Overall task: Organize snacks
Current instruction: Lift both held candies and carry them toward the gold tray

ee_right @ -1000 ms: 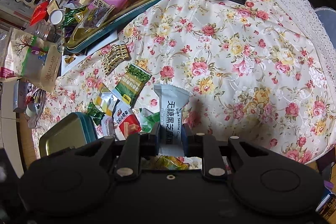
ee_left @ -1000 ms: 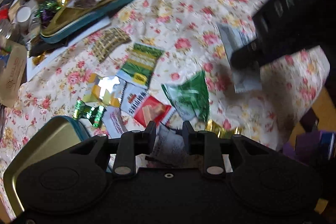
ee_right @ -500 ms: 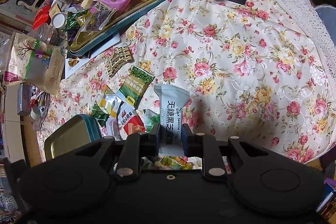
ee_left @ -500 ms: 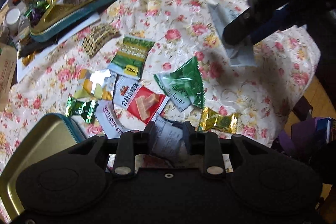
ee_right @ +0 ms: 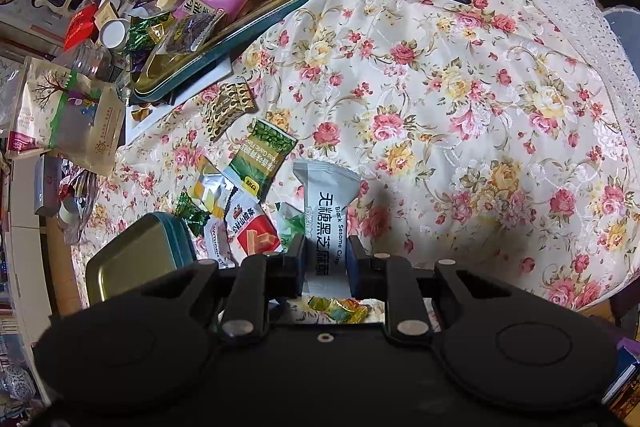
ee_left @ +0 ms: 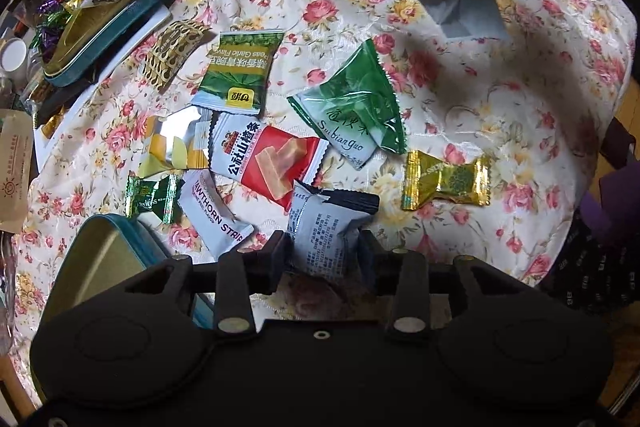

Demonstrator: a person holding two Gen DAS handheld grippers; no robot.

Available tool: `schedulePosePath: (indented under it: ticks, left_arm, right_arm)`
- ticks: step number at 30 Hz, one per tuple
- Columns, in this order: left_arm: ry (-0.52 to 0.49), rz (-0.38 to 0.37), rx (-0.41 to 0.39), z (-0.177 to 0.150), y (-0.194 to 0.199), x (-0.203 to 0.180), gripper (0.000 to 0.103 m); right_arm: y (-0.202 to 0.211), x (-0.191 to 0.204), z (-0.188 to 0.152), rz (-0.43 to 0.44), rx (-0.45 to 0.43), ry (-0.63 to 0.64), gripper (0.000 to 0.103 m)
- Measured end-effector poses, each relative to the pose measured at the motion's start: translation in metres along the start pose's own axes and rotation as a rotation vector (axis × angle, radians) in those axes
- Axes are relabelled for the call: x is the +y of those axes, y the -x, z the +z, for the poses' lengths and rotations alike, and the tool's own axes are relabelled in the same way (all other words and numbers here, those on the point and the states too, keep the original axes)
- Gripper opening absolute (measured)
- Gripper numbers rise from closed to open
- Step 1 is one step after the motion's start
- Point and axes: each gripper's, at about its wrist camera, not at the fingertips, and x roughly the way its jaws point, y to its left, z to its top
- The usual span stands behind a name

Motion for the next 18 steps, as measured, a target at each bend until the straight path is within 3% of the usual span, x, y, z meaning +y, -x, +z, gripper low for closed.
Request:
schedulePosePath:
  ticks: [8,12,18]
  left_arm:
    - [0.211,-0.114,0.033,0.012,-0.005,0.03,0.049]
    - [0.362,-0.174,0.042,0.016,-0.001,0.051,0.042]
    - [0.516,-0.155,0.0,0.024,0.029,0.074,0.041]
  right_arm:
    - [0.0,-0.002,0.002,-0.02,-0.001,-0.007,0.023]
    - [0.002,0.001,0.002,-0.025,-0.012,-0.003,0.023]
    - [0.006,-0.001,0.007,-0.036,-0.041,-0.039,0.023]
